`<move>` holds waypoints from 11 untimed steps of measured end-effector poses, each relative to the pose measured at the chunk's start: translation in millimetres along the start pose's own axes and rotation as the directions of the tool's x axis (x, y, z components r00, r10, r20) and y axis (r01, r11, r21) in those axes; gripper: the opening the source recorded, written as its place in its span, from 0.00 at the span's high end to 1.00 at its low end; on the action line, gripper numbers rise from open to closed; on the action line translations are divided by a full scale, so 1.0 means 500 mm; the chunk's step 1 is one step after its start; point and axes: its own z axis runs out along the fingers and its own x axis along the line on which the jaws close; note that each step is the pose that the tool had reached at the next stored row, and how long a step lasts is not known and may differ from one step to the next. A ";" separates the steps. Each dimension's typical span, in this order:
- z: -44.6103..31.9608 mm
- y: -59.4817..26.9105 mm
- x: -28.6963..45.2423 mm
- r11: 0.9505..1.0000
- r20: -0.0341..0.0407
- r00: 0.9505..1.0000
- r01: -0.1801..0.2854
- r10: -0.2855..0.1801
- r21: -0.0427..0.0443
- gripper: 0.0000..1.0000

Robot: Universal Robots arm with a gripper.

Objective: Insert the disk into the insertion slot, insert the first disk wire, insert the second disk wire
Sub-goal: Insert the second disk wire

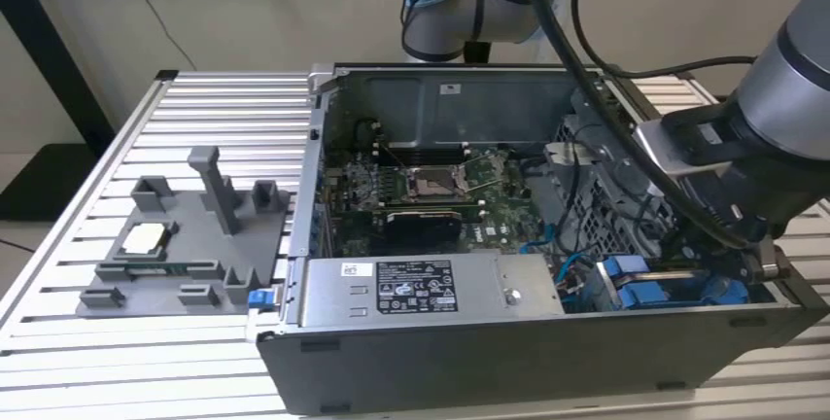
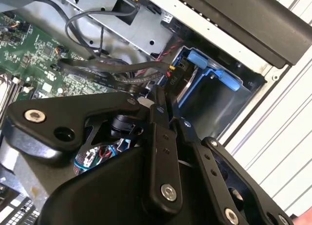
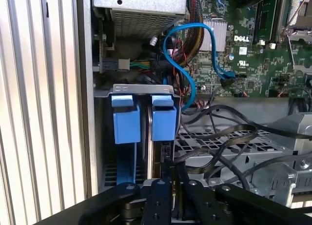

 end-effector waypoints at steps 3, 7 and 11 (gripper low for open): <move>0.001 -0.005 0.000 1.000 0.000 1.000 0.000 0.000 0.000 0.84; 0.006 -0.005 0.001 1.000 -0.001 1.000 0.000 0.000 0.000 0.84; 0.016 -0.003 0.003 1.000 0.000 1.000 0.000 0.000 0.001 0.84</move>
